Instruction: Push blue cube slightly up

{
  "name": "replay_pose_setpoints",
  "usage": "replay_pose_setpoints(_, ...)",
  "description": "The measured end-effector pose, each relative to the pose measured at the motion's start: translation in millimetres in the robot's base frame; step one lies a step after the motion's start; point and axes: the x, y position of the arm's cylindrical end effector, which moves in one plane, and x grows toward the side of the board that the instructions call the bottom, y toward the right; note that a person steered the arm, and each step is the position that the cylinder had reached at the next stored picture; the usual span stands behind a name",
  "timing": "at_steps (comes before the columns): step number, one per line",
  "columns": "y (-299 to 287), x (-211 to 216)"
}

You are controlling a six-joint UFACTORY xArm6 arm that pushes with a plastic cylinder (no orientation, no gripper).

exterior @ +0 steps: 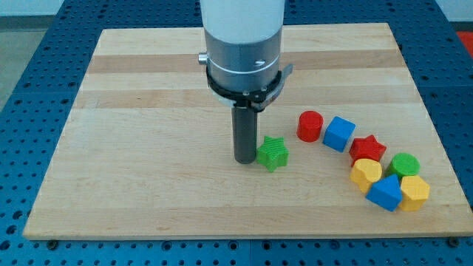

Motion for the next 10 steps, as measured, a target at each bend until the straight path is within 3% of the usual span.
replay_pose_setpoints(3,61,-28)
replay_pose_setpoints(4,55,-35)
replay_pose_setpoints(5,6,-50)
replay_pose_setpoints(6,-24,2)
replay_pose_setpoints(7,-25,81)
replay_pose_setpoints(9,54,78)
replay_pose_setpoints(10,55,78)
